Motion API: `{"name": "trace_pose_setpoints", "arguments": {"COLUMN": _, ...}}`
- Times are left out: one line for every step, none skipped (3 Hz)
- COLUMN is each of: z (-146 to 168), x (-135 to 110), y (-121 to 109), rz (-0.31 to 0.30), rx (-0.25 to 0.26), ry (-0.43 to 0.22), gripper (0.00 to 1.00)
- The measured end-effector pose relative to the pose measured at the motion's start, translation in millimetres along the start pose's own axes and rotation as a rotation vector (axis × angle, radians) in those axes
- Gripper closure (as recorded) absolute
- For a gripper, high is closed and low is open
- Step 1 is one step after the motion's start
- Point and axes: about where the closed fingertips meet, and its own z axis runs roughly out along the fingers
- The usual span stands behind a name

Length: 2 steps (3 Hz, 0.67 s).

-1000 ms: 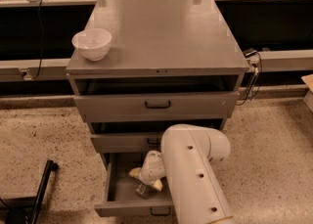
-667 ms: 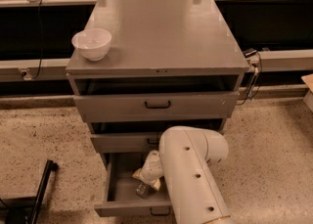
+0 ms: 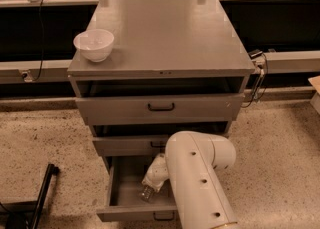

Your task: Pick water bottle from bottom drawer and place on counter

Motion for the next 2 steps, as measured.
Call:
{"name": "trace_pose_setpoints", "arguments": {"z": -28.3, "x": 12.9, "y": 6.7, "rz": 0.051, "rx": 0.092, "ry": 0.016, "gripper": 0.89}}
{"name": "trace_pose_setpoints", "arguments": {"z": -82.4, "x": 17.1, "y": 1.8, "rz": 0.106, "rx": 0.268, "ry": 0.028, "gripper": 0.90}}
